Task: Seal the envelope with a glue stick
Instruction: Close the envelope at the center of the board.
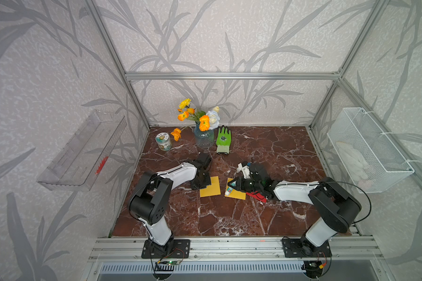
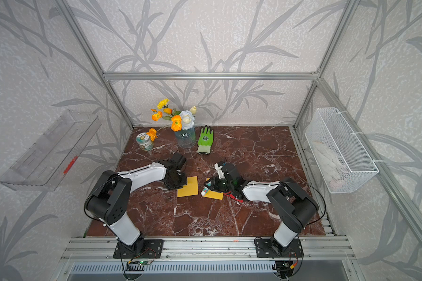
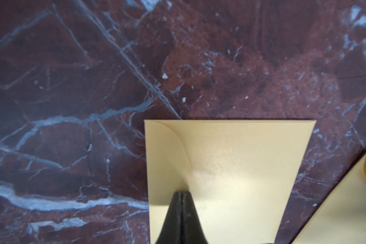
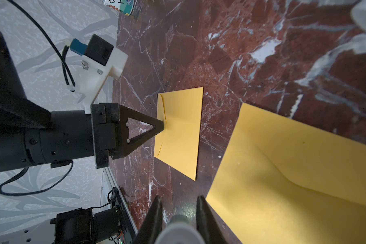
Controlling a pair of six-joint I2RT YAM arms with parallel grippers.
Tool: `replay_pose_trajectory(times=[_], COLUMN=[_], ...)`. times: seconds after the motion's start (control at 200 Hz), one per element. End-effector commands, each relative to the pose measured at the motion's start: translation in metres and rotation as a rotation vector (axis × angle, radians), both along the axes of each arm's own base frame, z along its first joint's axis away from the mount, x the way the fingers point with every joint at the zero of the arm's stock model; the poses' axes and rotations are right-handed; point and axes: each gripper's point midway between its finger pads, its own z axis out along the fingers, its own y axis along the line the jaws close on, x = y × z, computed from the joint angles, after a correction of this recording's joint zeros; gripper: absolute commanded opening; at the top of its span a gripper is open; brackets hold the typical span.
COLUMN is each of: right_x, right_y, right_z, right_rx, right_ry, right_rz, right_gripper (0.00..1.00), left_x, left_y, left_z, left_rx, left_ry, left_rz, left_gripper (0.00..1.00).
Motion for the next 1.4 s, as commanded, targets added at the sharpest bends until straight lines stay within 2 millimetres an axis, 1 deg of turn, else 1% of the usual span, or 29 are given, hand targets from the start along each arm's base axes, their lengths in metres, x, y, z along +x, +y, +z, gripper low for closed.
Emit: replay_pose_trajectory(times=[0.0,0.205,0.37,0.5,0.595,0.715,0.795,0.94,1.01,1.145,1.25,1.28,1.395], right_x=[0.006,0.006,0.007,0.007,0.007,0.007,0.007,0.008,0.008,0.009,0.01,0.01,0.01], right_y=[0.002,0.002,0.002,0.003,0.003,0.003,0.003,0.002,0.0,-0.002,-0.007,-0.008,-0.014], right_z=[0.008,0.009,0.013,0.014,0.016,0.019,0.023,0.033,0.038,0.044,0.046,0.047,0.052], right_rx=[0.015,0.013,0.014,0.014,0.014,0.014,0.019,0.016,0.011,-0.001,-0.009,-0.011,-0.016], right_ry=[-0.026,-0.031,-0.036,-0.038,-0.04,-0.046,-0.053,-0.077,-0.09,-0.105,-0.094,-0.09,-0.082], right_rz=[-0.001,-0.002,-0.003,0.001,0.003,0.003,0.006,0.007,0.007,0.01,0.006,0.006,0.006], right_gripper=[0.0,0.0,0.0,0.0,0.0,0.0,0.0,0.0,0.0,0.0,0.0,0.0,0.0], left_x=[-0.024,-0.041,-0.055,-0.063,-0.062,-0.044,-0.03,-0.01,0.001,0.021,0.031,0.031,0.031], left_y=[0.016,0.034,0.048,0.053,0.052,0.043,0.038,0.02,0.009,-0.009,-0.025,-0.031,-0.043], left_z=[-0.036,-0.057,-0.069,-0.079,-0.078,-0.06,-0.047,-0.023,-0.01,0.023,0.051,0.058,0.087], left_rx=[0.09,0.211,0.334,0.371,0.377,0.342,0.309,0.195,0.133,0.016,-0.073,-0.107,-0.192], left_ry=[0.11,0.196,0.244,0.279,0.289,0.229,0.192,0.117,0.071,-0.015,-0.077,-0.09,-0.148], left_rz=[-0.011,-0.037,-0.067,-0.083,-0.091,-0.088,-0.084,-0.07,-0.066,-0.065,-0.095,-0.112,-0.166], left_gripper=[0.0,0.0,0.0,0.0,0.02,0.1,0.13,0.18,0.25,0.39,0.47,0.48,0.55])
